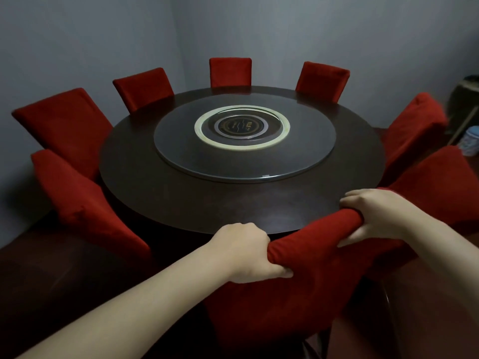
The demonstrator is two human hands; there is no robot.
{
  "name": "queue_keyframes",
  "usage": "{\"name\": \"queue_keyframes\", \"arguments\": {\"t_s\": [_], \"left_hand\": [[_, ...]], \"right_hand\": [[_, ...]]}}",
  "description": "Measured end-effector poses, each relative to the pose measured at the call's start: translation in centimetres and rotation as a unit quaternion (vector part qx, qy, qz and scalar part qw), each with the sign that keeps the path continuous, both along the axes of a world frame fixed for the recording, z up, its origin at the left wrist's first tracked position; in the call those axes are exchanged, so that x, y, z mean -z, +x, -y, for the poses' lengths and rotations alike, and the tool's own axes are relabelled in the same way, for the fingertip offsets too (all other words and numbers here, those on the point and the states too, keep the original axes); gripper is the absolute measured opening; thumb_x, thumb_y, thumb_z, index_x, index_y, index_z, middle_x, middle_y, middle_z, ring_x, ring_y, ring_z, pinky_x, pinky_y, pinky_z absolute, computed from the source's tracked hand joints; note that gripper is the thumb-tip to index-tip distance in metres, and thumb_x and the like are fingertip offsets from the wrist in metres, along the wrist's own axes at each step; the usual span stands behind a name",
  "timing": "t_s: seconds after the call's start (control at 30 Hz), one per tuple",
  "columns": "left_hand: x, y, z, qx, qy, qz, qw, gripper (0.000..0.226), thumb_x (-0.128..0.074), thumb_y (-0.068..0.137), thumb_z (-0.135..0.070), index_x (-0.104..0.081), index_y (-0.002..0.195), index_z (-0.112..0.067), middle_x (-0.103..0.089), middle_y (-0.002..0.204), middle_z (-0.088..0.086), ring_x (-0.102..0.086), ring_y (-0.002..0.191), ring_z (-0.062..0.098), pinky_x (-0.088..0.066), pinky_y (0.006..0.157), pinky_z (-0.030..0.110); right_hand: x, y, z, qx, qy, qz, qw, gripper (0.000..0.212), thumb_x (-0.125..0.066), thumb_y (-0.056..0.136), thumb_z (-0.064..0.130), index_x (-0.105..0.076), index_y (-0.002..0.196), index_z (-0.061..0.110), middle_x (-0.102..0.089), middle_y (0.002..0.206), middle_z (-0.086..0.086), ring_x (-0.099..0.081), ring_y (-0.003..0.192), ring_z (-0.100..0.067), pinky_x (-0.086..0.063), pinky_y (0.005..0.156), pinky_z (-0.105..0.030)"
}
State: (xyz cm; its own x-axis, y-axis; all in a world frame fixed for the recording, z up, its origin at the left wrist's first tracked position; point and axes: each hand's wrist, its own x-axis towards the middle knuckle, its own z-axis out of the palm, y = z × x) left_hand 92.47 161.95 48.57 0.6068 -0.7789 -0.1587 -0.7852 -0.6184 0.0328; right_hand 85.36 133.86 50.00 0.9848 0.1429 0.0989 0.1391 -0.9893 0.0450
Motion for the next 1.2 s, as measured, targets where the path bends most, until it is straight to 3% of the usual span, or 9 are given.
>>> {"name": "queue_keyframes", "arguments": {"t_s": [0.1, 0.23, 0.37, 0.43, 0.57, 0.67, 0.73, 0.87, 1.2], "left_hand": [[0.0, 0.7, 1.9, -0.009, -0.003, 0.006, 1.0, 0.069, -0.044, 0.066, -0.088, -0.055, 0.064, -0.02, -0.047, 0.059, -0.006, -0.041, 0.053, 0.017, -0.035, 0.057, 0.03], [0.3, 1.6, 4.4, -0.02, -0.012, 0.015, 1.0, 0.069, -0.04, 0.067, -0.088, -0.056, 0.066, -0.021, -0.047, 0.061, -0.006, -0.054, 0.064, 0.023, -0.036, 0.059, 0.031], [0.4, 1.8, 4.6, -0.04, -0.019, 0.036, 0.998, 0.072, -0.034, 0.061, -0.092, -0.05, 0.06, -0.022, -0.042, 0.055, -0.007, -0.048, 0.055, 0.02, -0.029, 0.054, 0.03], [0.2, 1.4, 4.4, -0.059, -0.017, 0.046, 0.997, 0.073, -0.032, 0.06, -0.093, -0.049, 0.059, -0.022, -0.042, 0.054, -0.008, -0.054, 0.057, 0.019, -0.028, 0.053, 0.029], [-0.1, -0.6, 4.3, -0.08, -0.01, 0.089, 0.993, 0.073, -0.03, 0.064, -0.093, -0.054, 0.074, -0.025, -0.062, 0.079, -0.006, -0.065, 0.08, 0.023, -0.033, 0.061, 0.031], [0.5, -3.6, 4.2, -0.101, -0.016, 0.169, 0.98, 0.072, -0.032, 0.069, -0.09, -0.057, 0.094, -0.027, -0.065, 0.097, -0.005, -0.066, 0.089, 0.025, -0.032, 0.063, 0.031], [1.1, -5.4, 4.2, -0.11, -0.03, 0.22, 0.969, 0.068, -0.039, 0.07, -0.088, -0.057, 0.091, -0.026, -0.065, 0.09, -0.004, -0.067, 0.081, 0.024, -0.032, 0.058, 0.029], [2.8, -9.5, 3.3, -0.074, -0.057, 0.266, 0.959, 0.062, -0.066, 0.057, -0.081, -0.058, 0.062, -0.019, -0.056, 0.053, -0.001, -0.055, 0.041, 0.02, -0.037, 0.041, 0.022], [4.2, -12.0, 0.2, -0.028, -0.066, 0.309, 0.948, 0.054, -0.07, 0.066, -0.069, -0.057, 0.06, -0.017, -0.054, 0.051, 0.0, -0.053, 0.038, 0.022, -0.037, 0.039, 0.022]], "right_hand": [[-0.2, 1.8, 2.2, -0.024, 0.011, -0.006, 1.0, 0.079, -0.049, 0.044, 0.094, -0.064, 0.077, 0.025, -0.054, 0.074, 0.012, -0.061, 0.074, -0.011, -0.04, 0.06, -0.023], [-0.4, 4.3, 5.1, -0.058, 0.011, -0.009, 0.998, 0.074, -0.053, 0.047, 0.094, -0.061, 0.073, 0.025, -0.054, 0.07, 0.011, -0.061, 0.069, -0.011, -0.038, 0.057, -0.023], [1.0, 5.0, 6.2, -0.082, 0.006, 0.043, 0.996, 0.073, -0.048, 0.048, 0.095, -0.057, 0.063, 0.024, -0.054, 0.062, 0.009, -0.062, 0.06, -0.013, -0.037, 0.052, -0.021], [1.3, 5.0, 6.4, -0.096, 0.012, 0.056, 0.994, 0.075, -0.046, 0.048, 0.097, -0.056, 0.062, 0.024, -0.053, 0.061, 0.008, -0.062, 0.06, -0.015, -0.042, 0.051, -0.025], [1.0, 4.1, 6.2, -0.097, 0.04, 0.035, 0.994, 0.077, -0.043, 0.046, 0.098, -0.053, 0.068, 0.025, -0.052, 0.067, 0.008, -0.061, 0.069, -0.016, -0.044, 0.06, -0.031], [1.2, 2.1, 5.7, -0.089, 0.054, 0.021, 0.994, 0.072, -0.045, 0.045, 0.095, -0.048, 0.07, 0.028, -0.053, 0.071, 0.008, -0.061, 0.073, -0.017, -0.043, 0.063, -0.031], [1.6, 1.1, 5.7, -0.087, 0.059, 0.032, 0.994, 0.071, -0.051, 0.045, 0.091, -0.049, 0.069, 0.025, -0.054, 0.07, 0.006, -0.061, 0.073, -0.021, -0.045, 0.064, -0.033], [3.6, -3.1, 5.1, -0.09, 0.029, 0.072, 0.993, 0.071, -0.062, 0.046, 0.084, -0.056, 0.067, 0.016, -0.054, 0.066, 0.001, -0.062, 0.067, -0.026, -0.049, 0.061, -0.036], [6.8, -7.3, 2.2, -0.08, 0.017, 0.143, 0.986, 0.072, -0.061, 0.05, 0.083, -0.055, 0.07, 0.014, -0.054, 0.068, -0.002, -0.059, 0.064, -0.028, -0.046, 0.059, -0.037]]}}
